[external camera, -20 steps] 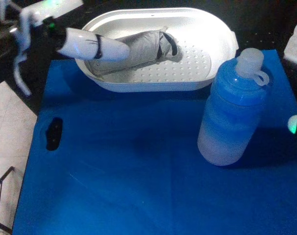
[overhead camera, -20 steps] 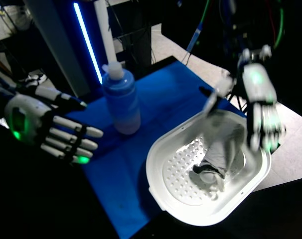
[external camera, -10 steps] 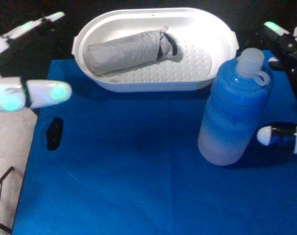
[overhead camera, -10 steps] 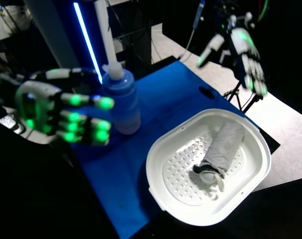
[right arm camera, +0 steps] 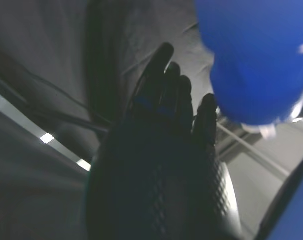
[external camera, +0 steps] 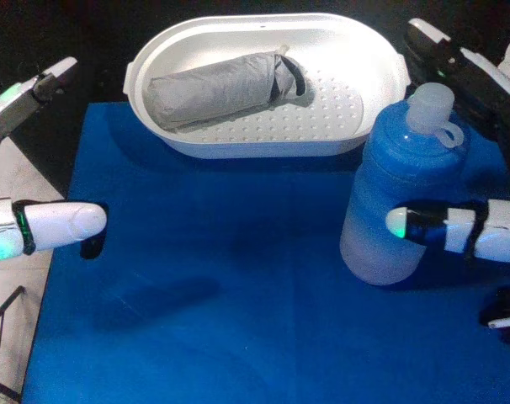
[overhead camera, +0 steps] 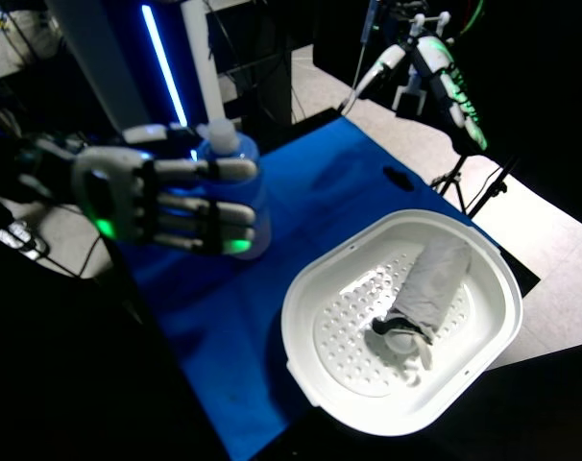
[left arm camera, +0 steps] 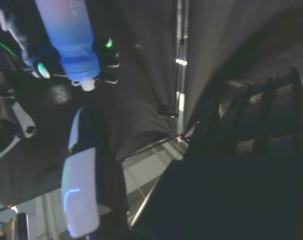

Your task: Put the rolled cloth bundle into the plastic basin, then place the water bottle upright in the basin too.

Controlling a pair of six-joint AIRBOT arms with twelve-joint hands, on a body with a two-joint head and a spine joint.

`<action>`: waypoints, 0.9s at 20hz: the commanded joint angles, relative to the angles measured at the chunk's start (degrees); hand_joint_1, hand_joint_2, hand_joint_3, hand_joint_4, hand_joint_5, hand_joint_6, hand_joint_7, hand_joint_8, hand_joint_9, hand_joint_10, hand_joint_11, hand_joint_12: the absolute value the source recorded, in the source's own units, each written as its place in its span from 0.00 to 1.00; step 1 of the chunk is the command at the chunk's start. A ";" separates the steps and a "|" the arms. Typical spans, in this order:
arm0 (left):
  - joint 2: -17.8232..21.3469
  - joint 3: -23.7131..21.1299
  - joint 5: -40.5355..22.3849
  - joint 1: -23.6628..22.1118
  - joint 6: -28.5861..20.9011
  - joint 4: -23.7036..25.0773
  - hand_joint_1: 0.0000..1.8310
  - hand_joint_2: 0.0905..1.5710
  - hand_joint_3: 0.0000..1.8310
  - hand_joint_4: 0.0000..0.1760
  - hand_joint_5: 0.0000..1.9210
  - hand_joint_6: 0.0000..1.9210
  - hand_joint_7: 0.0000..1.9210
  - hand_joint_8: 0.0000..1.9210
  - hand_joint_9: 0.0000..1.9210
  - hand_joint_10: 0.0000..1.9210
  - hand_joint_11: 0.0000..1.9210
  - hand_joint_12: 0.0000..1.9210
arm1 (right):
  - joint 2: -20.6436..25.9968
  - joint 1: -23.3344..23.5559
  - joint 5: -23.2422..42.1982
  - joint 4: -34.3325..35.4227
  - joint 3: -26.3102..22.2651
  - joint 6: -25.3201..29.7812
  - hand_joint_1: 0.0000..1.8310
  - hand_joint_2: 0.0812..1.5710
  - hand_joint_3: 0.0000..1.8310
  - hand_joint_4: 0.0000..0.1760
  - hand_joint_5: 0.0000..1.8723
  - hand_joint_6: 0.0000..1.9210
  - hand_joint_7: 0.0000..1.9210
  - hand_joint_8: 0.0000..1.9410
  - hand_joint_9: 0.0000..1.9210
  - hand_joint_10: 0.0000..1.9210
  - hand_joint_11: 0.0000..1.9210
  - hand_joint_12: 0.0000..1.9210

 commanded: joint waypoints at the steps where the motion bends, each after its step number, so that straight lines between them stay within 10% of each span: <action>1: -0.42 -0.20 -7.84 -0.11 -0.55 -0.54 0.34 0.50 0.00 1.00 0.00 0.00 0.00 0.00 0.00 0.00 0.00 0.00 | -0.59 0.85 6.91 -0.62 0.32 0.84 0.52 0.55 0.00 1.00 0.03 0.00 0.06 0.00 0.09 0.00 0.00 0.48; 2: -0.59 -0.26 -7.84 0.00 -0.65 -0.57 0.35 0.51 0.00 1.00 0.00 0.00 0.00 0.00 0.00 0.00 0.00 0.00 | -1.36 0.99 6.91 -0.37 0.83 1.30 0.51 0.56 0.00 1.00 0.06 0.00 0.08 0.00 0.11 0.00 0.02 0.47; 6: -0.81 -0.41 -7.86 0.18 -1.02 -0.60 0.36 0.52 0.00 1.00 0.00 0.00 0.00 0.00 0.00 0.00 0.00 0.00 | -1.99 1.03 6.77 -0.15 1.44 1.85 0.56 0.64 0.00 0.00 0.35 0.01 0.33 0.00 0.37 0.02 0.28 0.43; 7: -0.90 -0.45 -7.86 0.26 -1.04 -0.60 0.38 0.53 0.01 1.00 0.00 0.00 0.00 0.00 0.00 0.00 0.00 0.00 | -1.79 1.02 6.74 -0.15 1.45 1.85 0.58 0.71 0.00 0.00 0.45 0.47 0.41 0.01 0.46 0.07 0.34 0.56; 8: -1.05 -0.56 -7.84 0.37 -1.10 -0.61 0.38 0.53 0.00 1.00 0.00 0.00 0.00 0.00 0.00 0.00 0.00 0.00 | -1.40 1.01 6.72 -0.17 1.45 1.85 0.58 0.73 0.00 0.00 0.45 0.59 0.46 0.02 0.49 0.13 0.36 0.62; 9: -1.09 -0.57 -7.82 0.40 -1.14 -0.61 0.38 0.53 0.00 1.00 0.00 0.00 0.00 0.00 0.00 0.00 0.00 0.00 | -1.25 1.01 6.71 -0.17 1.45 1.85 0.63 0.74 0.00 0.00 0.47 0.55 0.44 0.54 0.54 0.19 0.43 0.67; 10: -1.20 -0.57 -7.76 0.47 -1.29 -0.61 0.37 0.52 0.00 1.00 0.00 0.00 0.00 0.00 0.00 0.00 0.00 0.00 | -0.90 1.01 6.68 -0.19 1.45 1.85 0.65 0.73 0.00 0.00 0.48 0.52 0.44 0.65 0.55 0.31 0.48 0.72; 12: -1.40 -0.57 -7.72 0.48 -1.39 -0.61 0.34 0.53 0.00 1.00 0.00 0.00 0.00 0.00 0.00 0.00 0.00 0.00 | -0.26 1.01 6.60 -0.22 1.47 1.84 0.69 0.70 0.00 0.00 0.50 0.42 0.52 0.62 0.58 0.59 0.55 0.83; 15: -1.65 -0.57 -7.60 0.48 -1.51 -0.61 0.34 0.53 0.00 1.00 0.00 0.00 0.00 0.00 0.00 0.00 0.00 0.00 | 0.32 1.02 6.13 -0.38 1.93 1.83 0.64 0.70 0.00 0.00 0.52 0.49 0.59 0.43 0.64 0.60 0.60 0.83; 18: -1.94 -0.46 -7.40 0.48 -1.59 -0.61 0.33 0.54 0.00 1.00 0.00 0.00 0.00 0.00 0.00 0.00 0.00 0.00 | 0.57 1.82 6.11 -1.17 2.56 1.83 0.69 0.69 0.00 0.00 0.50 0.42 0.58 0.52 0.65 0.57 0.60 0.80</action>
